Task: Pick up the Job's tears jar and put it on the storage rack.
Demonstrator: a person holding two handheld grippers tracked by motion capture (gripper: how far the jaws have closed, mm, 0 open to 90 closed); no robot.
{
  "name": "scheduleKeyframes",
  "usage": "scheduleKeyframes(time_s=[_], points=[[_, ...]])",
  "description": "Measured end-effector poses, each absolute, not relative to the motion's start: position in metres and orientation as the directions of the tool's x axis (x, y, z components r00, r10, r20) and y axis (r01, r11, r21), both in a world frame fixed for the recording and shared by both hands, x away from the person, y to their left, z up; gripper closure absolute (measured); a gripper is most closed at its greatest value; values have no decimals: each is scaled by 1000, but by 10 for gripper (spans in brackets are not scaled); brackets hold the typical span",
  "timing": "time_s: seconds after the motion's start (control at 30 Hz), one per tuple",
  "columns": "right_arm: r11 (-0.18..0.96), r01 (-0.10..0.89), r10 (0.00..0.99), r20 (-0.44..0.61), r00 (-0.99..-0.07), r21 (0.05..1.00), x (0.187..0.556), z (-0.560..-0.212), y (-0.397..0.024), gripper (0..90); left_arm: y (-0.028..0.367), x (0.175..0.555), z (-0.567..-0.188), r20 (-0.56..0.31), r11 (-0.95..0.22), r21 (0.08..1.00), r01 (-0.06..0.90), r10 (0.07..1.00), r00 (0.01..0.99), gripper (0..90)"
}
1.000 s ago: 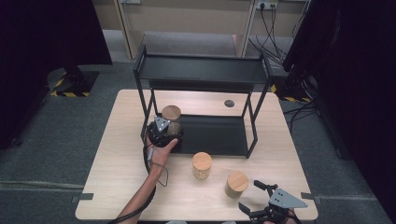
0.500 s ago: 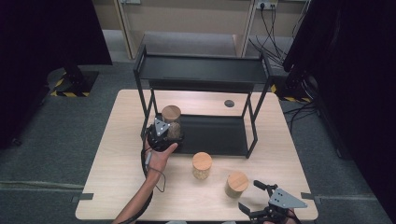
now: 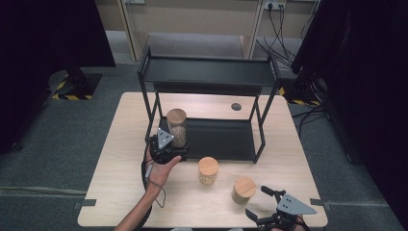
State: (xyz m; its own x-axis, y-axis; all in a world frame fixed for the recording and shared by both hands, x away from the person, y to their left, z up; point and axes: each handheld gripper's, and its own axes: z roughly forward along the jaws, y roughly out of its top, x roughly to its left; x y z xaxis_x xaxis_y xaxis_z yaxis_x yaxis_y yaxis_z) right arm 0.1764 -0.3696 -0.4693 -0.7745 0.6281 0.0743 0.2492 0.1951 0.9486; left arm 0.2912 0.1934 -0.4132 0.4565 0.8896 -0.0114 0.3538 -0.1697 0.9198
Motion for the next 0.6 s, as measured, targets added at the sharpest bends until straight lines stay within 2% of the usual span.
scheduleKeyframes(time_s=[0.6], points=[[194, 250, 628, 75, -774, 949, 176, -469, -369, 7, 204, 258, -416, -35, -151, 936, 318, 859, 511, 43]])
